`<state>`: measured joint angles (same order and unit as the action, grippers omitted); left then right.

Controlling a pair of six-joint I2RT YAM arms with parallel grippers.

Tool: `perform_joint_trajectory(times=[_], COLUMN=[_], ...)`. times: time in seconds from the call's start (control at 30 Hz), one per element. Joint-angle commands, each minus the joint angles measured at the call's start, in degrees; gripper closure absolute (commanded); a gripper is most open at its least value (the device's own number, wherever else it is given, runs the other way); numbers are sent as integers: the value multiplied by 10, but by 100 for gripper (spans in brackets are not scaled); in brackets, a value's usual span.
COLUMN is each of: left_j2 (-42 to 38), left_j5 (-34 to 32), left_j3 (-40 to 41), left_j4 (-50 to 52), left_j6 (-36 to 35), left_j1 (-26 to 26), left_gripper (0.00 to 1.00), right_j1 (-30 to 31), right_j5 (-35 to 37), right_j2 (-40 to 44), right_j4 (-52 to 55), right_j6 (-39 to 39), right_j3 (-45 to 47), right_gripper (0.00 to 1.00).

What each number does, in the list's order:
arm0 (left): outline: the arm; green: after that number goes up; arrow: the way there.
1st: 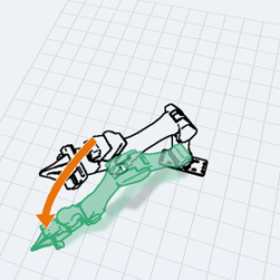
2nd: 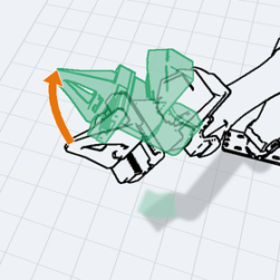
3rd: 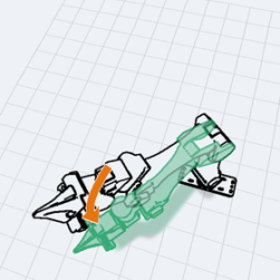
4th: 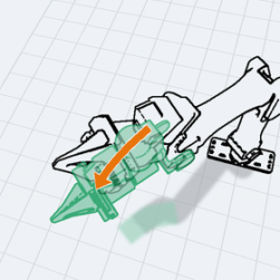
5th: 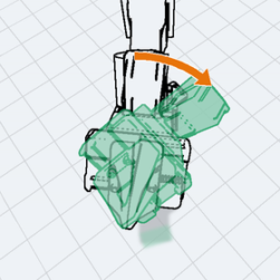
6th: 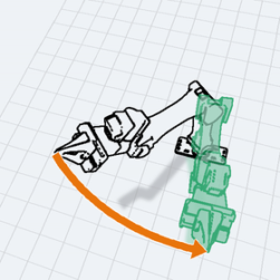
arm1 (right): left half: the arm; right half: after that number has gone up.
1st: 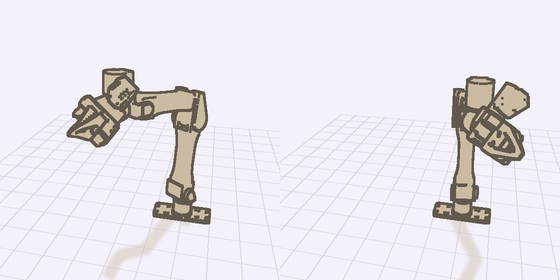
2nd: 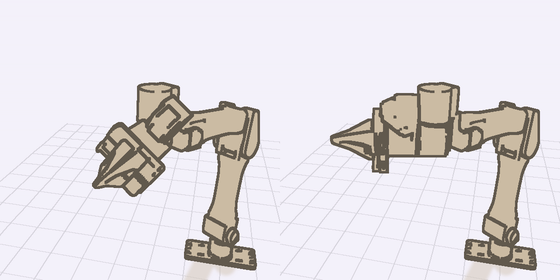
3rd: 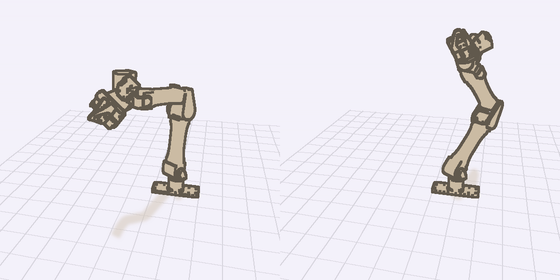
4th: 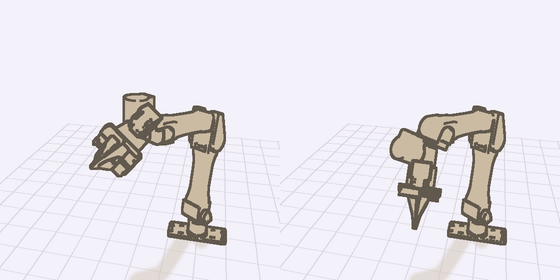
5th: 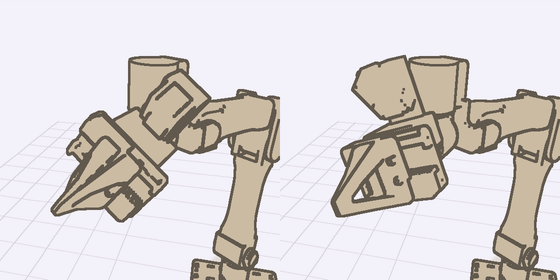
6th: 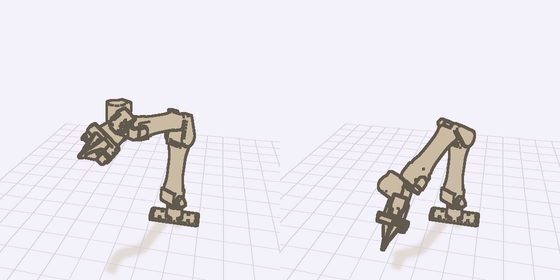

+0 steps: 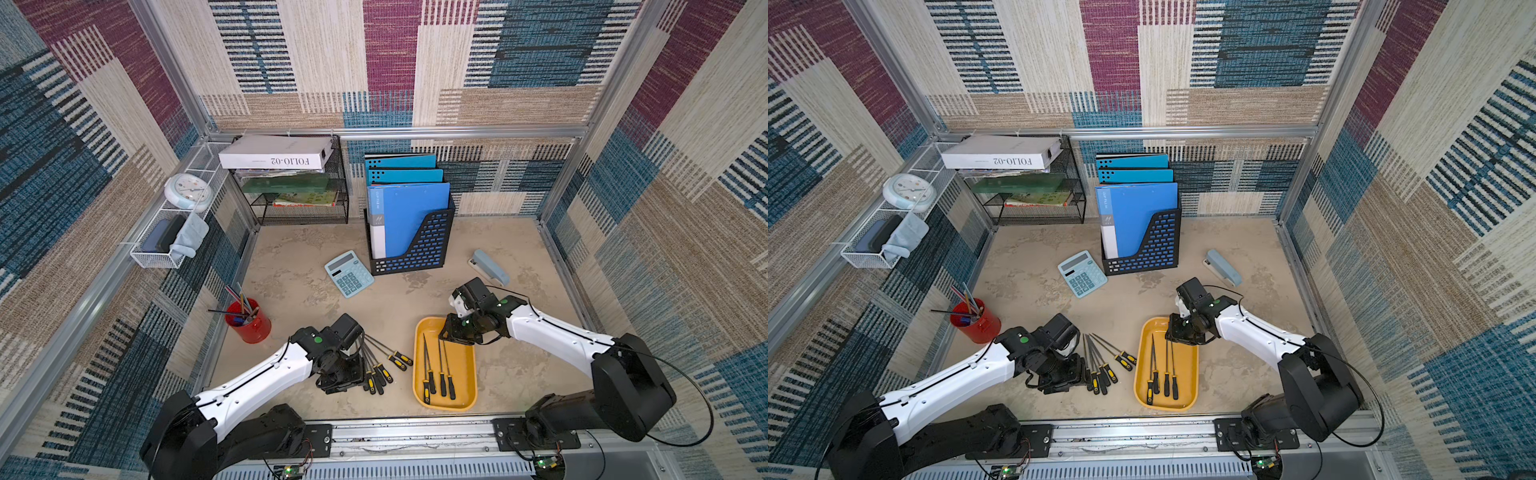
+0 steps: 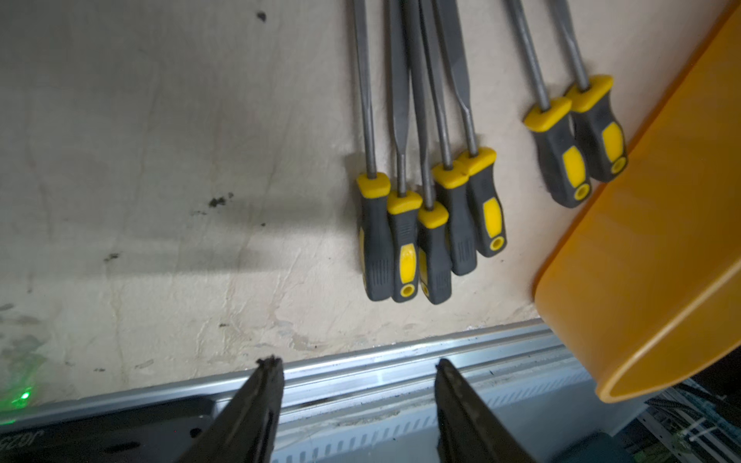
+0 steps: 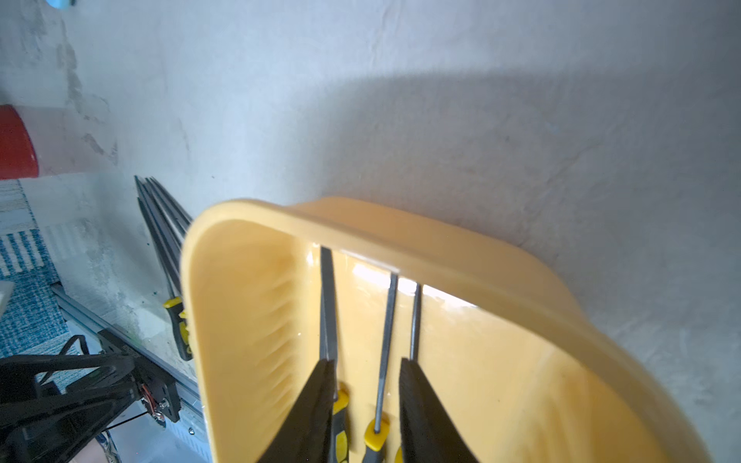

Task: Put the file tool into the storage box
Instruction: Place the file tool in the storage box, then pick up the file tool from the center of the board.

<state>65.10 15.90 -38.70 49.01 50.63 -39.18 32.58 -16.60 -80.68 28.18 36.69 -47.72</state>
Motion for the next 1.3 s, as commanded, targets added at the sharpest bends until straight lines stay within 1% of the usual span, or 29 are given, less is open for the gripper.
perform_joint_trajectory(times=[0.0,0.07,0.2,0.5,0.57,0.77,0.87,1.03,1.17,1.27], left_j2=[14,25,55,113,130,160,177,201,195,181], left_j5=[-26,-28,-38,-48,-47,-56,-59,-66,-75,-77], left_j3=[-2,-4,-8,-22,-23,-31,-41,-43,-36,-49], left_j4=[-16,-27,-34,-56,-54,-57,-55,-34,-19,4], left_j6=[13,17,18,13,10,5,-2,-16,-26,-39], left_j1=[1,0,0,-1,-2,-3,-3,-3,-3,-3], left_gripper=[38,39,45,52,58,60,62,74,85,90], right_j1=[0,1,2,2,2,3,4,4,5,6], right_j5=[1,-3,-7,-17,-18,-20,-21,-25,-27,-38], right_j2=[1,-2,-5,-7,-10,-17,-23,-28,-32,-36], right_j4=[23,24,25,19,19,17,18,19,19,16], right_j6=[-7,-10,-12,-12,-13,-17,-20,-25,-26,-27], right_j3=[-20,-28,-35,-33,-34,-41,-45,-53,-60,-67], right_gripper=[67,67,68,70,71,71,71,72,72,73])
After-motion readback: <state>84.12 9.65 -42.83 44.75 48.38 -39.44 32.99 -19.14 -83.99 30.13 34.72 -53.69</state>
